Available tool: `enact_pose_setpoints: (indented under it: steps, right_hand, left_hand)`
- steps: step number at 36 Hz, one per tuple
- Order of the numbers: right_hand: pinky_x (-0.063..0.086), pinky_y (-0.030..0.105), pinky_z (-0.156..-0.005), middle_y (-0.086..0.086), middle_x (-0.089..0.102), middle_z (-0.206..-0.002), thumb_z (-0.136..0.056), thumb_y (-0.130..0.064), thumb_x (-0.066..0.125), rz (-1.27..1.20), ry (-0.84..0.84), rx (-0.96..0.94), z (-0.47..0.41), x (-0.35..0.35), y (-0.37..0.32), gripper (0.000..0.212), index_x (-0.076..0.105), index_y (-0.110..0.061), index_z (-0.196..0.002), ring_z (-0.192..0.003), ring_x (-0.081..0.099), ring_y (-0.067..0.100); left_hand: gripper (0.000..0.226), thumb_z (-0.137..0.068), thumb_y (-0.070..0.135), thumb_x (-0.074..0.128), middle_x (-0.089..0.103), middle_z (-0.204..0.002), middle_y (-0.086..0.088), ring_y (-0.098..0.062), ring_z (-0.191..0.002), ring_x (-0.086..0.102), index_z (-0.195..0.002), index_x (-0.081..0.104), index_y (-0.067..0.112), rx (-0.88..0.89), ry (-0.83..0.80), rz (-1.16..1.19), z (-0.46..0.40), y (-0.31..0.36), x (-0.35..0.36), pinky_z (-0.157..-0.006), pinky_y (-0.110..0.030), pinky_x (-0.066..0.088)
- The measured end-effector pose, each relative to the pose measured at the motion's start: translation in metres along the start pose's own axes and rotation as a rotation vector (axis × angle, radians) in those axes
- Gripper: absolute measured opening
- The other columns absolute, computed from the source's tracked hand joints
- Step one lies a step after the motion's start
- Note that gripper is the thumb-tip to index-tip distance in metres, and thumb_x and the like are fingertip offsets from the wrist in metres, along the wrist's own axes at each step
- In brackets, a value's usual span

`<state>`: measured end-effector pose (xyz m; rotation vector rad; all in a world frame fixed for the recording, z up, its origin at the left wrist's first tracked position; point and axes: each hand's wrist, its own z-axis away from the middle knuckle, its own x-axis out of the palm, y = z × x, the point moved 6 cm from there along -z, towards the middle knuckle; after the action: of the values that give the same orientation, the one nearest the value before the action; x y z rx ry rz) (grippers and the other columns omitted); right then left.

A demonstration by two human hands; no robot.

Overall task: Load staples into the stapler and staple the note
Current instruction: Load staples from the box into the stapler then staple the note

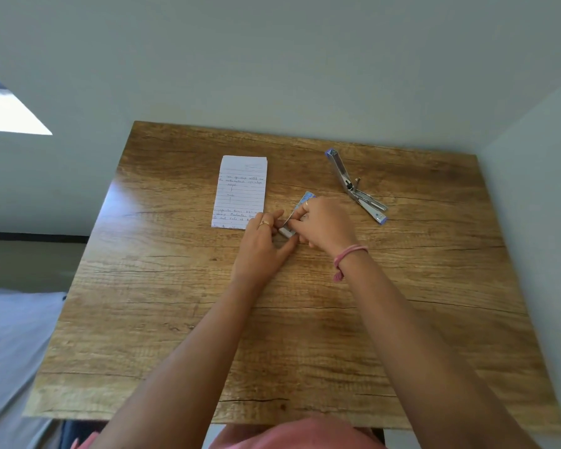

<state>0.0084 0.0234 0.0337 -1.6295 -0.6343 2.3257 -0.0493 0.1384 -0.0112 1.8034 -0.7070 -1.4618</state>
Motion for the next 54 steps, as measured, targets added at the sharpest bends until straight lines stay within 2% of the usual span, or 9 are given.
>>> enact_pose_setpoints:
  steps: [5, 13, 18, 21, 26, 33, 39, 48, 54]
  right_hand:
    - [0.059, 0.036, -0.070, 0.003, 0.072, -0.075, -0.088, -0.024, 0.060, 0.137, -0.009, -0.025, 0.000, -0.002, -0.007, 0.015, 0.075, -0.020, -0.089, -0.070, 0.068, 0.022]
    - [0.056, 0.033, -0.068, 0.005, 0.072, -0.080, -0.088, -0.026, 0.059, 0.241, 0.003, -0.034, -0.005, 0.002, -0.009, 0.017, 0.073, -0.018, -0.086, -0.078, 0.068, 0.024]
    - [0.044, 0.027, -0.058, 0.001, 0.071, -0.084, -0.088, -0.030, 0.061, 0.234, 0.045, -0.041, -0.006, 0.001, -0.009, 0.015, 0.072, -0.021, -0.092, -0.080, 0.067, 0.021]
    - [0.047, 0.028, -0.056, 0.001, 0.071, -0.079, -0.086, -0.029, 0.060, 0.204, 0.051, -0.023, -0.005, 0.001, -0.009, 0.015, 0.072, -0.020, -0.088, -0.075, 0.067, 0.021]
    - [0.059, 0.039, -0.070, 0.003, 0.071, -0.069, -0.082, -0.029, 0.061, 0.030, 0.020, 0.047, -0.004, 0.005, -0.003, 0.019, 0.073, -0.015, -0.077, -0.066, 0.068, 0.022]
    - [0.057, 0.032, -0.054, 0.003, 0.067, -0.052, -0.082, -0.028, 0.064, -0.248, 0.065, 0.087, 0.000, 0.001, 0.007, 0.021, 0.072, -0.013, -0.070, -0.040, 0.056, 0.010]
    - [0.039, 0.017, -0.039, -0.005, 0.064, -0.046, -0.082, -0.028, 0.068, -0.411, 0.075, 0.133, 0.005, -0.016, 0.032, 0.015, 0.068, -0.019, -0.070, -0.032, 0.047, 0.003]
    - [0.041, 0.015, -0.039, -0.003, 0.066, -0.051, -0.087, -0.024, 0.067, -0.184, -0.037, 0.131, 0.031, -0.007, 0.064, 0.016, 0.066, -0.020, -0.071, -0.033, 0.050, 0.000]
    - [0.042, 0.017, -0.045, -0.004, 0.066, -0.052, -0.088, -0.027, 0.066, -0.121, 0.024, 0.091, 0.041, 0.002, 0.066, 0.017, 0.066, -0.025, -0.071, -0.033, 0.052, -0.003]
  left_hand:
    - [0.055, -0.083, 0.033, 0.070, 0.046, -0.103, 0.010, -0.005, -0.097, 0.043, -0.131, 0.050, 0.015, -0.013, 0.000, -0.001, 0.000, -0.001, 0.001, -0.093, -0.028, 0.044]
    - [0.056, -0.083, 0.034, 0.069, 0.047, -0.104, 0.010, -0.005, -0.098, 0.044, -0.132, 0.050, 0.016, -0.010, -0.006, -0.008, -0.001, -0.002, 0.001, -0.094, -0.027, 0.044]
    - [0.055, -0.084, 0.036, 0.068, 0.046, -0.102, 0.011, -0.006, -0.098, 0.045, -0.131, 0.050, 0.017, -0.011, -0.012, -0.013, -0.001, -0.002, 0.002, -0.093, -0.028, 0.045]
    - [0.055, -0.083, 0.034, 0.069, 0.046, -0.102, 0.010, -0.008, -0.100, 0.047, -0.131, 0.050, 0.016, -0.010, -0.016, -0.007, -0.001, -0.002, 0.002, -0.094, -0.032, 0.046]
    - [0.060, -0.081, 0.036, 0.070, 0.047, -0.104, 0.008, -0.015, -0.103, 0.050, -0.131, 0.050, 0.011, -0.010, -0.015, 0.015, 0.000, 0.000, 0.001, -0.095, -0.035, 0.046]
    - [0.060, -0.083, 0.043, 0.069, 0.047, -0.104, 0.010, -0.007, -0.100, 0.046, -0.133, 0.049, 0.016, -0.022, -0.007, 0.002, 0.001, -0.001, 0.000, -0.092, -0.025, 0.044]
    - [0.053, -0.085, 0.035, 0.069, 0.046, -0.103, 0.011, -0.007, -0.096, 0.045, -0.131, 0.051, 0.020, 0.000, -0.014, -0.018, 0.001, 0.002, -0.001, -0.092, -0.030, 0.046]
    - [0.033, -0.086, 0.036, 0.068, 0.047, -0.104, 0.008, -0.010, -0.101, 0.048, -0.116, 0.063, 0.021, 0.026, -0.028, -0.067, 0.002, 0.005, -0.002, -0.093, -0.028, 0.046]
    - [0.030, -0.087, 0.036, 0.067, 0.046, -0.104, 0.009, -0.006, -0.103, 0.045, -0.113, 0.068, 0.019, 0.041, -0.040, -0.089, 0.002, 0.006, -0.001, -0.092, -0.022, 0.042]
